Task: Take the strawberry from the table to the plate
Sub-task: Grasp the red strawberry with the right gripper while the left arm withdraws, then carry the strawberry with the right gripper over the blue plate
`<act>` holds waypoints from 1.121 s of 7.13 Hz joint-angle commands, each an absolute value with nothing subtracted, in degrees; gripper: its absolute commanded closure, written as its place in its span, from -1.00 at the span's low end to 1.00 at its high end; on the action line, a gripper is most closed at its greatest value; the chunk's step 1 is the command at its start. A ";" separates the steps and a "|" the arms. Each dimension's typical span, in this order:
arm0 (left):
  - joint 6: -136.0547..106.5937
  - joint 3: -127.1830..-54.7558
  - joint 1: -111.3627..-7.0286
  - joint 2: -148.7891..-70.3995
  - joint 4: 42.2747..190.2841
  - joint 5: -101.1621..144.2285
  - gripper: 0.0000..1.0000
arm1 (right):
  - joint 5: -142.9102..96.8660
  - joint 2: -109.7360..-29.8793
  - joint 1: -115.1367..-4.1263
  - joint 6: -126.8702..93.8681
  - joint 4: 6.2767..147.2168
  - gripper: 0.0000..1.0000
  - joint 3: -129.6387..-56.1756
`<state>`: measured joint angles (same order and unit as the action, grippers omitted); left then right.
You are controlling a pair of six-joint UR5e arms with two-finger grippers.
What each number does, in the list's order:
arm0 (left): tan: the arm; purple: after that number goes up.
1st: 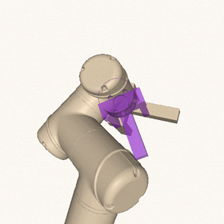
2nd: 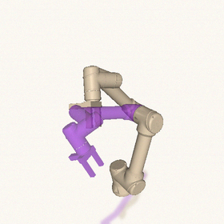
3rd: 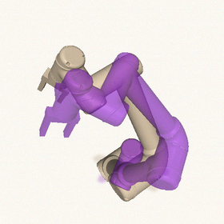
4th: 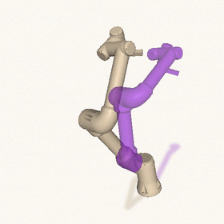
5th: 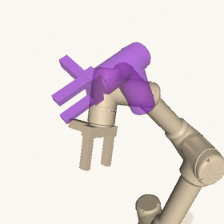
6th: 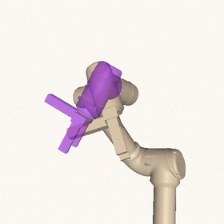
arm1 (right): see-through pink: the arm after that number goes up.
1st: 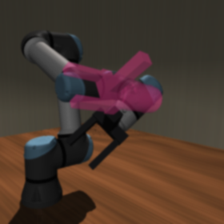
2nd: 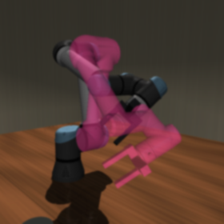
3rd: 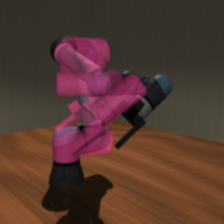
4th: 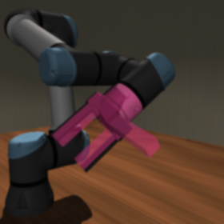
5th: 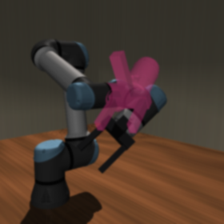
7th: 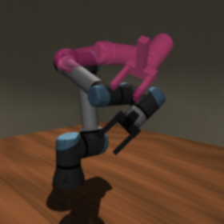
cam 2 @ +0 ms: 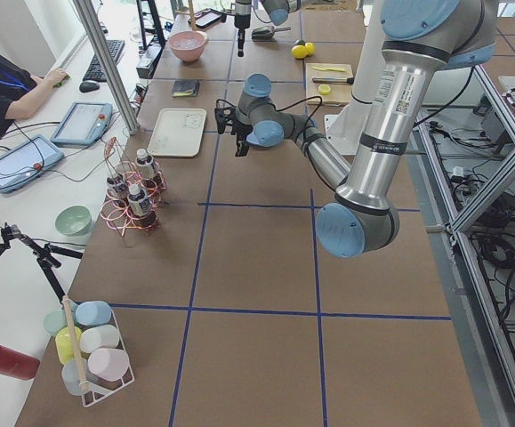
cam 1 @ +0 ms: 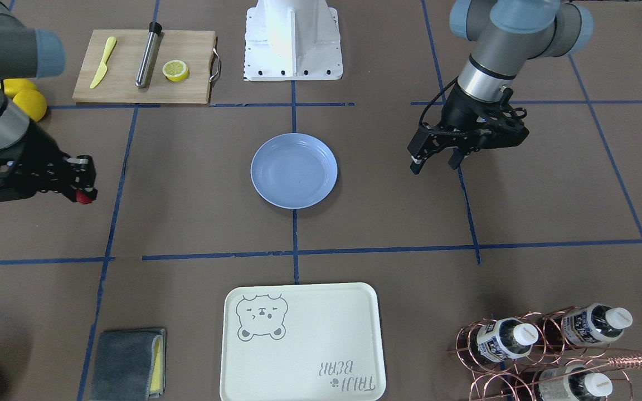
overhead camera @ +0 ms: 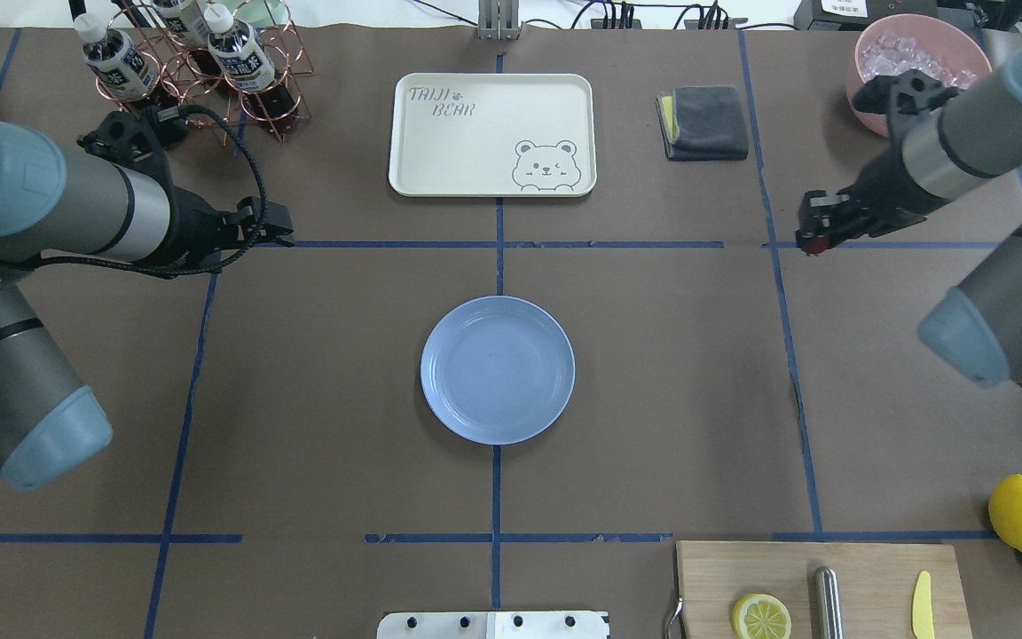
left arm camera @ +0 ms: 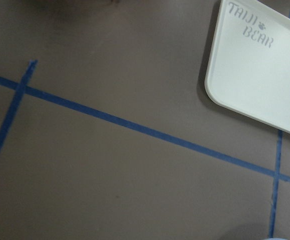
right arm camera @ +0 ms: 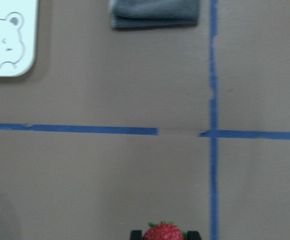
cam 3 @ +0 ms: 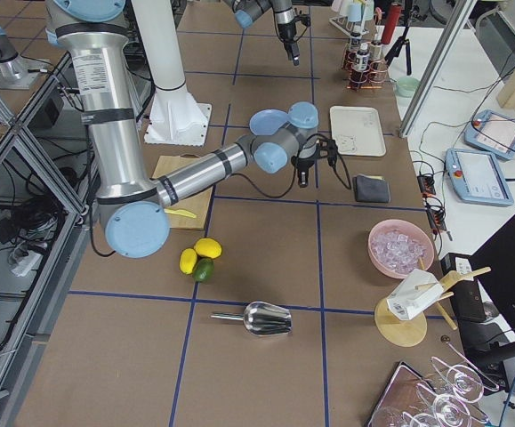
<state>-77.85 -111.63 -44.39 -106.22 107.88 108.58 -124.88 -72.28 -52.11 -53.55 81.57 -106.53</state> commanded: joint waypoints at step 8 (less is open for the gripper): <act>-33.40 -109.95 -67.68 -93.43 106.96 116.19 -1.00 | -104.15 -45.63 -26.28 -75.94 80.70 1.00 -87.13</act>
